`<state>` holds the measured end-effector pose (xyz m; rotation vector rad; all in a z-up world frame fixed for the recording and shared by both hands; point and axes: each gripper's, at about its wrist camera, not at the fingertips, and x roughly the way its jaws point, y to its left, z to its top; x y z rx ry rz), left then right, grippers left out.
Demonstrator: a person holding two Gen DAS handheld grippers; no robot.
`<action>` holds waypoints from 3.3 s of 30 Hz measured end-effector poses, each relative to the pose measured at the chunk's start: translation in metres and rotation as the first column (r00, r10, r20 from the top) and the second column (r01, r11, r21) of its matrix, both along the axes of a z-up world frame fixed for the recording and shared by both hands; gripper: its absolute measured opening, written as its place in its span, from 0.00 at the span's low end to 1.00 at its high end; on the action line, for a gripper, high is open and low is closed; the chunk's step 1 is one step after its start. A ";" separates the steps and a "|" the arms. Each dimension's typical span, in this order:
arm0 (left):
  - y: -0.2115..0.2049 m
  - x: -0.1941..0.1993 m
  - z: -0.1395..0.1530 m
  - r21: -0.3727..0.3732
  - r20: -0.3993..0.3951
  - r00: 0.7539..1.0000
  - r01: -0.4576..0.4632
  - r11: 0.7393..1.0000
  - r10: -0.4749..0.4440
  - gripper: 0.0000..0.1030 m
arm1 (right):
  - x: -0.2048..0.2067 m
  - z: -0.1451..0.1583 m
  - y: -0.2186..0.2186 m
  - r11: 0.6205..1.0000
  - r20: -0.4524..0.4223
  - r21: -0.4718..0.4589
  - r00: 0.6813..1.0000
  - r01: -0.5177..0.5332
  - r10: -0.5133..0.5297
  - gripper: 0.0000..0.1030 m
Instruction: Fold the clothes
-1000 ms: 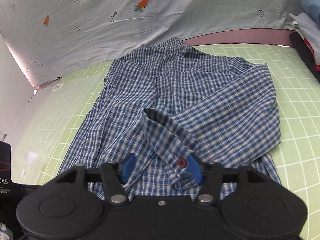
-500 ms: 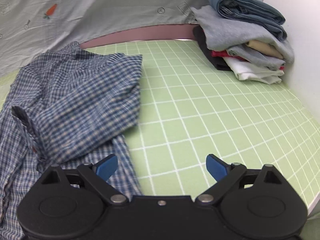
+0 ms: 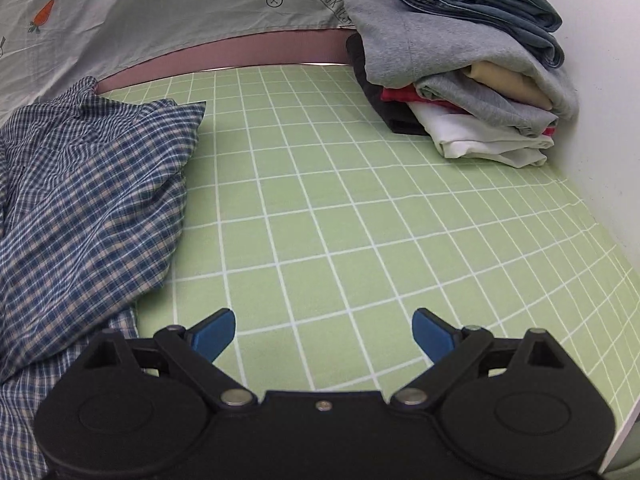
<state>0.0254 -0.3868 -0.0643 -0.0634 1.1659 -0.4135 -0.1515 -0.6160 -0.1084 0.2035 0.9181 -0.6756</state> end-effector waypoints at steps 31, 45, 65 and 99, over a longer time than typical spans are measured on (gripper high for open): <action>0.243 0.194 0.027 -0.037 0.265 0.871 -0.420 0.907 0.414 0.51 | 0.051 0.018 0.149 0.991 -0.068 -0.123 0.996 -0.057 0.049 0.93; 0.182 -0.038 -0.031 0.148 0.095 0.993 -0.087 0.985 0.073 0.67 | -0.011 0.004 0.165 0.980 -0.077 -0.060 0.980 -0.189 0.184 0.72; 0.227 -0.106 -0.049 0.154 -0.022 1.000 -0.012 0.988 0.015 0.71 | -0.061 0.030 0.207 0.969 0.049 0.029 0.968 -0.246 0.244 0.00; 0.231 -0.113 -0.050 0.131 -0.002 0.981 0.192 0.973 -0.194 0.88 | -0.021 -0.002 0.298 0.950 0.081 0.170 0.965 -0.261 0.250 0.37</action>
